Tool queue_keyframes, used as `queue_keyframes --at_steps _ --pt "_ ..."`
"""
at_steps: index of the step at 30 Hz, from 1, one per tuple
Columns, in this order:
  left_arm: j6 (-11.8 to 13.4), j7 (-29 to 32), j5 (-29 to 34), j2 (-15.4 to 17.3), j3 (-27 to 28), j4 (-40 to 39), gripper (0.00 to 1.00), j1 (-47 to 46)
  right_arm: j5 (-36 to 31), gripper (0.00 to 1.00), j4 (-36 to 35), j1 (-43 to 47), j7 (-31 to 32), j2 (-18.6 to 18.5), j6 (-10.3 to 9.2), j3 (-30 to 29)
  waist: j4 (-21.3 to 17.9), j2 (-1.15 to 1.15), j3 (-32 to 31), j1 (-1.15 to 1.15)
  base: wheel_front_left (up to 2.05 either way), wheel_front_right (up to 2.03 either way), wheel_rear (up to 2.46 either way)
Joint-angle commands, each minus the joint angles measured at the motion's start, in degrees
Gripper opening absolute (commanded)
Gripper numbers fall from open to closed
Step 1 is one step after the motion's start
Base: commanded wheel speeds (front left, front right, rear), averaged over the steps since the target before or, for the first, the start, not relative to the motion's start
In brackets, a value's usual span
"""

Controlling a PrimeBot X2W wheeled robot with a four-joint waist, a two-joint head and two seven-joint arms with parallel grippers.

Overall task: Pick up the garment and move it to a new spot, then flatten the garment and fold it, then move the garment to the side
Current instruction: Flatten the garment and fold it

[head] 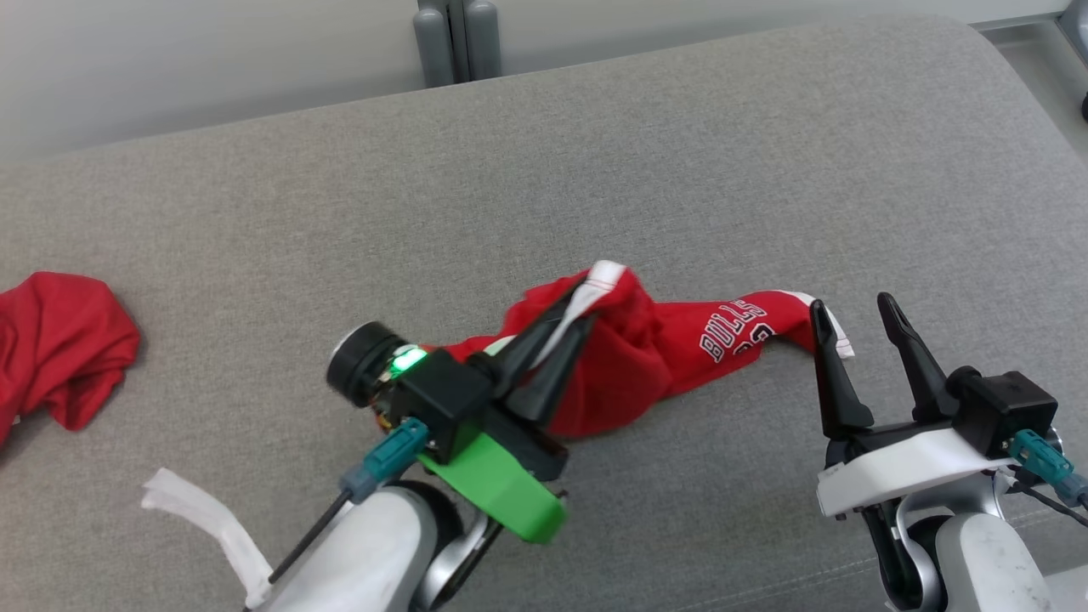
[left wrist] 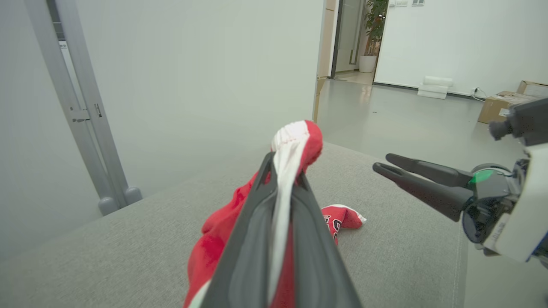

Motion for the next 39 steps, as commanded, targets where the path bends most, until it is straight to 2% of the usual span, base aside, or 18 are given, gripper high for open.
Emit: queue_keyframes --at_steps 1,7,10,12,16,22,29,33,34,35,36,39 --pt "-0.45 0.22 -0.17 -0.94 -1.42 -1.74 0.0 -2.37 0.43 1.0 0.13 -0.08 -0.39 -0.06 -0.02 -0.22 -0.13 0.0 0.0 0.0 0.0 0.0 0.0" --pt "-1.13 -0.23 -1.81 -4.37 -7.33 -4.62 0.0 -9.82 1.22 1.0 1.08 -0.43 -0.96 0.02 -0.02 0.08 -1.43 0.0 0.23 0.0 0.0 0.0 0.0" --pt "-1.08 -0.9 -2.15 -5.36 -8.12 -4.1 0.0 -13.23 1.61 1.0 1.54 -0.62 -1.33 0.02 -0.02 0.38 -2.22 0.0 0.6 0.0 0.0 0.0 0.0" --pt "-0.06 -1.88 -2.38 -5.81 -7.53 -2.84 0.0 -14.93 1.91 1.0 1.71 -0.78 -1.57 0.01 -0.02 0.39 -2.67 0.0 1.0 0.0 0.0 0.0 0.0" --pt "2.47 -4.25 -2.87 -5.96 -4.46 3.96 0.0 -17.14 2.42 1.0 1.89 -1.19 -2.16 0.03 -0.02 0.32 -3.17 0.0 2.37 0.0 0.0 0.0 0.0" --pt "5.92 -10.19 -5.28 -4.18 3.75 20.58 0.0 -17.54 2.44 1.0 2.11 -2.13 -2.51 0.03 -0.02 0.29 -2.21 0.0 4.73 0.0 0.0 0.0 0.0" --pt "7.24 -13.05 -8.97 -2.1 12.49 34.64 0.0 -15.6 1.81 1.0 2.05 -3.66 -2.42 0.03 -0.02 0.62 -0.28 0.0 6.75 0.0 0.0 0.0 0.0" --pt "6.17 -13.26 -10.15 -1.94 16.22 38.85 0.0 -14.3 1.23 1.0 1.62 -4.25 -2.25 0.01 -0.02 0.49 0.99 0.0 7.59 0.0 0.0 0.0 0.0" --pt "4.83 -13.27 -9.65 -2.15 16.21 39.27 0.11 -14.17 1.12 1.0 1.45 -4.36 -2.2 0.0 -0.02 0.37 1.39 0.0 7.78 0.0 0.0 0.0 0.0" --pt "4.28 -13.28 -9.11 -2.35 16.54 39.52 0.76 -14.3 1.04 1.0 1.33 -4.37 -2.18 -0.01 -0.02 0.12 1.76 0.0 7.91 0.0 0.0 0.0 0.0" --pt "3.53 -13.29 -8.45 -2.6 16.79 39.91 1.0 -14.1 0.84 1.0 1.24 -4.46 -2.09 0.01 -0.02 0.08 2.07 0.0 8.04 0.0 0.0 0.0 0.0" --pt "2.63 -13.25 -6.05 -3.35 17.92 38.63 1.0 -13.4 0.68 1.0 1.22 -4.7 -1.96 0.0 -0.02 0.09 2.64 0.0 7.94 0.0 0.0 0.0 0.0"
